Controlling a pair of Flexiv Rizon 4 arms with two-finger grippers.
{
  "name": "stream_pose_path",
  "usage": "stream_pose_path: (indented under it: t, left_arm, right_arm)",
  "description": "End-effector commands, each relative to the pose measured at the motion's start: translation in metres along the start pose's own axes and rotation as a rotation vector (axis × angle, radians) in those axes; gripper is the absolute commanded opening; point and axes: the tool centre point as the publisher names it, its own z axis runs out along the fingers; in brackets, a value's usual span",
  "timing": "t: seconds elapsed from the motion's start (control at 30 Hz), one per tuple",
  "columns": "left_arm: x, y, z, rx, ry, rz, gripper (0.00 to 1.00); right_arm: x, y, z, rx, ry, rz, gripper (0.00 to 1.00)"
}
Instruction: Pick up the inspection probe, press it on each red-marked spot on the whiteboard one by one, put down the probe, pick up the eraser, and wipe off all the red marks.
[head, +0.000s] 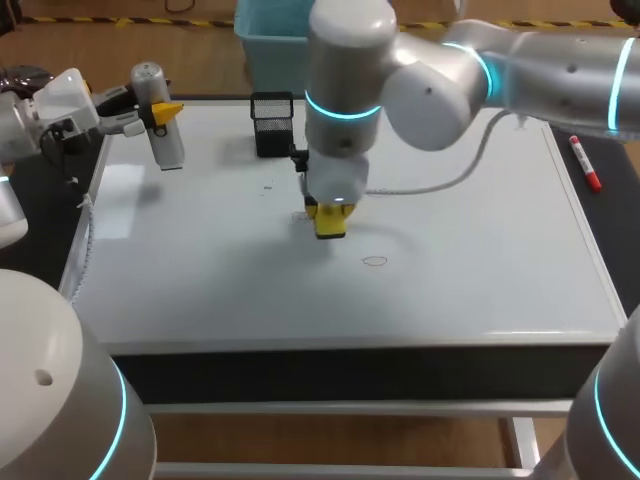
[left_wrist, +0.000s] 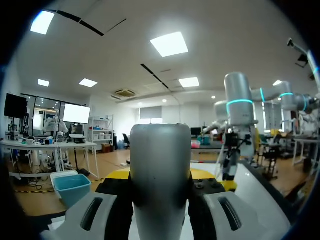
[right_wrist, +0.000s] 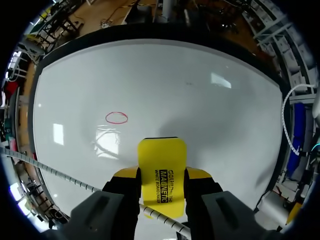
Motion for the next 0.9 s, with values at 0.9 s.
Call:
stream_pose_path:
  t: [0.9]
  left_arm:
    - [-0.001, 0.000, 0.000, 0.002, 0.002, 0.000, 0.00]
  right_arm:
    - [-0.046, -0.034, 0.035, -0.055, 0.056, -0.096, 0.00]
